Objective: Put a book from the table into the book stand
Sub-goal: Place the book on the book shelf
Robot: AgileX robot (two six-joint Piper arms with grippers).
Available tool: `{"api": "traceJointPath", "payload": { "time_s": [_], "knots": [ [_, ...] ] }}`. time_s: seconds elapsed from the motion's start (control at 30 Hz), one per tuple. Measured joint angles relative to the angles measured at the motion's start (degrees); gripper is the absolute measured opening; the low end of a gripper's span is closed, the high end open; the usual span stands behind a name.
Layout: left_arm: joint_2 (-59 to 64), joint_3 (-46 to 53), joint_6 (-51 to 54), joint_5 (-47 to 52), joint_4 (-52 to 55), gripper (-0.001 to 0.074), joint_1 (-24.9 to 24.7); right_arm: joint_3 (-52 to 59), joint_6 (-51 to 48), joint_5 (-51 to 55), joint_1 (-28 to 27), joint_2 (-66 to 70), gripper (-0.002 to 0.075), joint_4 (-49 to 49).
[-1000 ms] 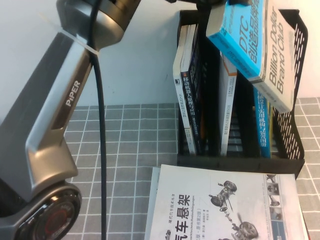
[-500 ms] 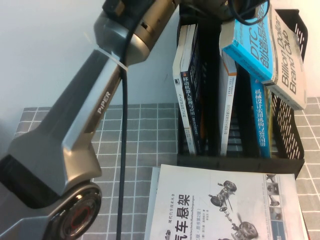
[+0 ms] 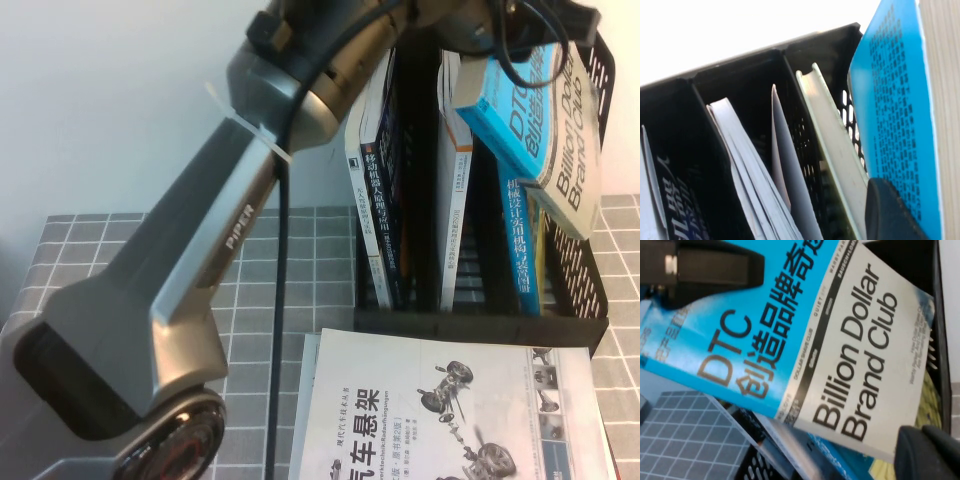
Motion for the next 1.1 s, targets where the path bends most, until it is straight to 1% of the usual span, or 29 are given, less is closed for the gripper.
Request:
{"api": "traceJointPath", "payload": {
  "time_s": [0.1, 0.23, 0.33, 0.4, 0.53, 0.67, 0.77, 0.87, 1.1],
  "knots": [
    [0.20, 0.00, 0.41, 0.23, 1.27, 0.0188, -0.66, 0.00, -7.92, -0.68, 0.00, 5.62, -0.0004, 8.68],
    [0.20, 0.00, -0.58, 0.36, 1.64, 0.0188, -0.89, -0.27, -21.65, -2.23, 0.00, 15.11, -0.0004, 22.20],
    [0.48, 0.00, -1.65, 0.36, 2.13, 0.0188, -1.00, -3.01, -26.81, -1.88, 0.54, 22.54, -0.0004, 25.64],
    [0.89, 0.00, -2.18, 0.09, 2.13, 0.0188, -1.00, -5.51, -27.95, -1.46, 1.81, 26.95, -0.0004, 26.45],
    [2.34, 0.00, -2.42, -1.16, 1.81, 0.0188, -1.08, -10.19, -30.10, -1.78, 6.73, 34.10, -0.0004, 26.93],
    [3.36, 0.00, -3.55, -2.38, 1.69, 0.0187, -1.21, -14.01, -30.82, -5.25, 10.98, 38.07, -0.0004, 27.19],
    [3.65, 0.00, -4.07, -3.10, 1.86, 0.0187, -1.21, -16.44, -31.05, -6.62, 12.44, 41.15, -0.0003, 27.84],
    [3.78, 0.00, -4.44, -3.39, 1.83, 0.0187, -1.10, -17.86, -30.92, -8.02, 12.56, 43.14, -0.0003, 28.33],
    [4.19, 0.00, -7.62, -3.47, 2.58, 0.0187, -1.20, -18.14, -30.01, -14.16, 13.41, 42.12, -0.0003, 28.37]
  ]
}}
